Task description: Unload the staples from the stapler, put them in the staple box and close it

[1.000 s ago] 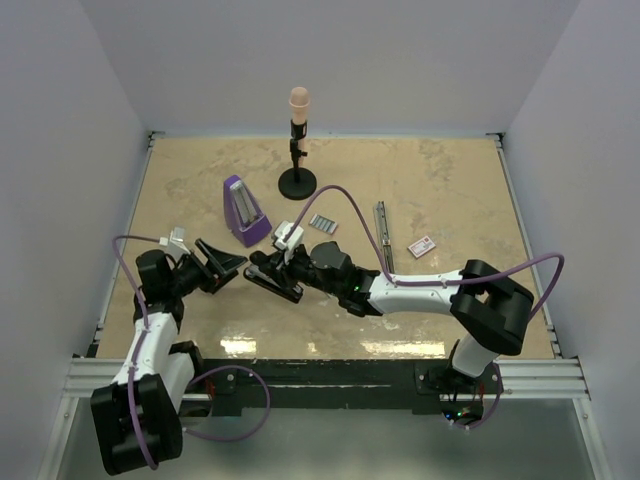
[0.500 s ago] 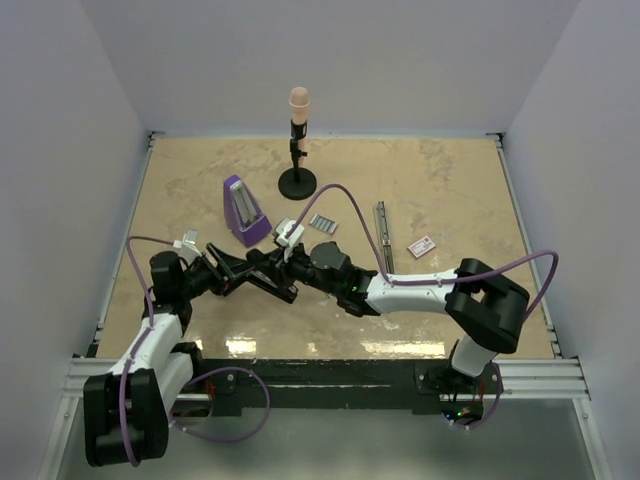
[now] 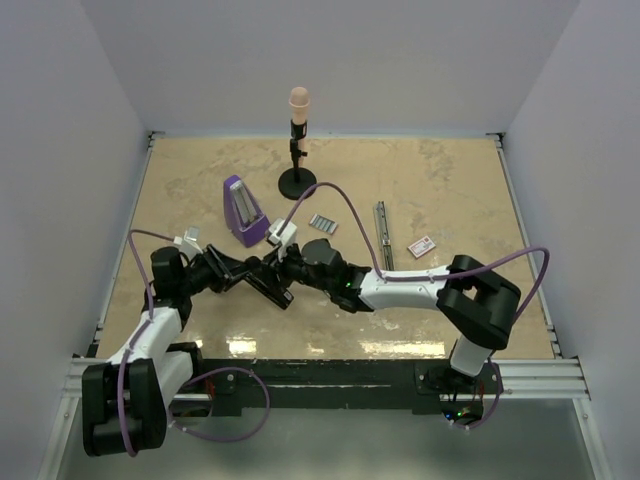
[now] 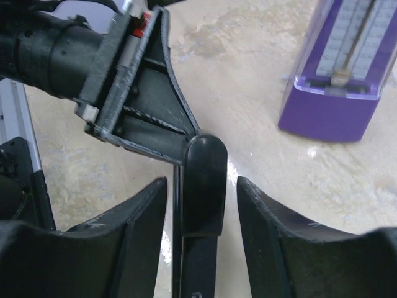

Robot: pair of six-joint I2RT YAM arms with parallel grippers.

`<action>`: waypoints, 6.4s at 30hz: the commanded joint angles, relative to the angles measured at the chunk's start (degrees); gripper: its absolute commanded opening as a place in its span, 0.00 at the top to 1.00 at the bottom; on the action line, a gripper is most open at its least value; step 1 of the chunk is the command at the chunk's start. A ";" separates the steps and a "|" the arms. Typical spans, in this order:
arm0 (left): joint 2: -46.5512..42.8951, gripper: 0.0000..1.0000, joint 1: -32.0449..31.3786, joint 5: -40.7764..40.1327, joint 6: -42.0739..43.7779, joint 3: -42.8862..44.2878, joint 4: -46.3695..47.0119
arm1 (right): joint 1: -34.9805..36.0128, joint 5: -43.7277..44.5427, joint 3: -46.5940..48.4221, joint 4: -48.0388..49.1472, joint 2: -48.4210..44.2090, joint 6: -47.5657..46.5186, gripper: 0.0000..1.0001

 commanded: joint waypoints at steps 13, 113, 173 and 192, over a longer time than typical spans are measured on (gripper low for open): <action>-1.81 1.00 -0.32 0.89 14.37 7.90 -9.85 | -3.08 -8.95 20.85 -25.02 3.78 -3.61 0.28; -9.72 1.00 4.77 19.62 -2.69 6.31 10.63 | -14.42 -55.80 -6.83 21.99 -1.58 33.57 0.28; -6.11 0.00 7.14 4.33 20.69 15.80 -16.61 | 2.71 48.61 12.14 -70.36 0.26 21.08 1.00; -6.03 0.00 12.77 4.50 20.16 15.98 -17.66 | 7.81 61.71 24.19 -99.47 17.66 32.61 1.00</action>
